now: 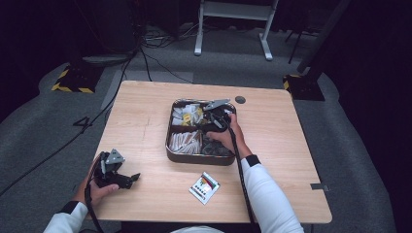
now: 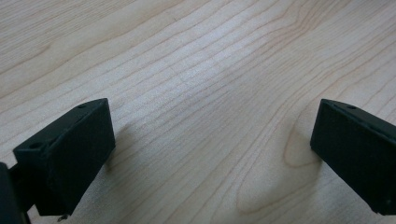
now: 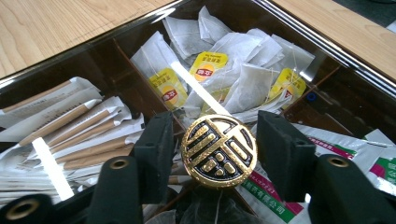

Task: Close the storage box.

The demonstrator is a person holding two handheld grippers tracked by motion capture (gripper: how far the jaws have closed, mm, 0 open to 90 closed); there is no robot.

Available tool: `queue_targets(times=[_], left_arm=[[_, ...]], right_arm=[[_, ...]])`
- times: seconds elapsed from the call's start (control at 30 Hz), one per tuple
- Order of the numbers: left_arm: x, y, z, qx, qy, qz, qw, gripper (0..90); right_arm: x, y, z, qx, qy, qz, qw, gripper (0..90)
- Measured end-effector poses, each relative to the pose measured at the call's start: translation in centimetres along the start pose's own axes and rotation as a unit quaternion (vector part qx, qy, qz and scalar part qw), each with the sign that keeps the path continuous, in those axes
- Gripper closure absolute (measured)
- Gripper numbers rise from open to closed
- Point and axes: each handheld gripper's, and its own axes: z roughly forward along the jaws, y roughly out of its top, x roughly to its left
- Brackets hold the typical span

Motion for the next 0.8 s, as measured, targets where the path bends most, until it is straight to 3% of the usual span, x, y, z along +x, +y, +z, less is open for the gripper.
queue_targets(times=[0.1, 0.2, 0.27, 0.57, 0.8], left_arm=[[0.0, 0.0, 0.0, 0.000, 0.001, 0.002, 1.0000, 0.1], [0.0, 0.0, 0.0, 0.000, 0.000, 0.000, 1.0000, 0.1], [0.0, 0.0, 0.0, 0.000, 0.000, 0.000, 1.0000, 0.1], [0.0, 0.0, 0.0, 0.000, 0.000, 0.000, 1.0000, 0.1], [0.0, 0.0, 0.0, 0.000, 0.000, 0.000, 1.0000, 0.1]], right_arm=[[0.0, -0.1, -0.1, -0.003, -0.003, -0.001, 1.0000, 39.2], [-0.2, -0.2, -0.2, -0.006, 0.018, -0.004, 0.9998, 27.5], [-0.3, -0.4, -0.4, -0.005, 0.009, -0.007, 0.9999, 21.3], [-0.7, -1.0, -0.9, 0.003, -0.011, -0.011, 0.9999, 21.0], [-0.8, -1.2, -1.8, 0.001, -0.010, -0.022, 0.9997, 22.2]])
